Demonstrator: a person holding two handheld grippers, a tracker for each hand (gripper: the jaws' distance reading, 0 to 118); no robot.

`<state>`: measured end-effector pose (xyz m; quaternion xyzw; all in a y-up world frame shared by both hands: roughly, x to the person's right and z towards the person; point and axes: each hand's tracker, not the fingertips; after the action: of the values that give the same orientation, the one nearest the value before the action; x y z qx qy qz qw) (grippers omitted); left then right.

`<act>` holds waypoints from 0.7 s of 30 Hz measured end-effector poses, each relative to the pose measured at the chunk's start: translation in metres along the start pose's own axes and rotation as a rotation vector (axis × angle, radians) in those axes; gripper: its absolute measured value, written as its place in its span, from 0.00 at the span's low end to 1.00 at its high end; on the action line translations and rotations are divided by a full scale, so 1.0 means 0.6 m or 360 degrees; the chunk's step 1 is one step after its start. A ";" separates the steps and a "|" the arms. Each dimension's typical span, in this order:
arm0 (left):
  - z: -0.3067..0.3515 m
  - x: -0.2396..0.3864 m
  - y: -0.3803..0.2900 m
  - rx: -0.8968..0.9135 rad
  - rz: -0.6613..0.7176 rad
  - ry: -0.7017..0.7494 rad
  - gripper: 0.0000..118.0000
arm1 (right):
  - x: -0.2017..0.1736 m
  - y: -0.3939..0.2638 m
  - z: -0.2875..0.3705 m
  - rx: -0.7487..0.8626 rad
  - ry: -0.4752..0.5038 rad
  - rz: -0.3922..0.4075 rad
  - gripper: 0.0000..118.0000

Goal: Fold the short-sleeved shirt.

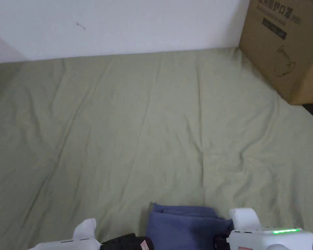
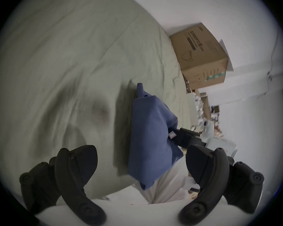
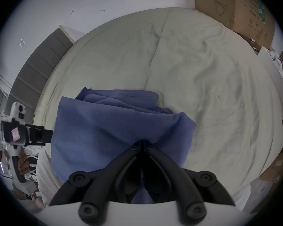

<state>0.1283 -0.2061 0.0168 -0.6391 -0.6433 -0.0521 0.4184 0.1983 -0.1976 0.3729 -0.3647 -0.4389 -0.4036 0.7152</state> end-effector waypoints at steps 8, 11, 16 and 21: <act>-0.103 -0.018 0.028 -0.0184 0.0018 -0.0269 0.98 | -0.004 -0.001 0.006 -0.0003 -0.0017 0.0006 0.02; -0.118 0.007 0.029 -0.0231 -0.0014 -0.0208 0.89 | -0.016 0.001 0.007 -0.0014 -0.0062 0.0042 0.02; -0.144 0.013 0.035 -0.0265 -0.0115 -0.0058 0.32 | -0.035 0.004 0.009 -0.0030 -0.0147 0.0117 0.02; -0.095 -0.020 0.043 -0.0255 0.0057 -0.0247 0.24 | -0.055 0.018 0.032 -0.0015 -0.0084 0.0076 0.02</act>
<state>0.1753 -0.2452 0.0345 -0.6839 -0.6561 -0.0462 0.3157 0.1920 -0.1681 0.3476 -0.3890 -0.4467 -0.3787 0.7111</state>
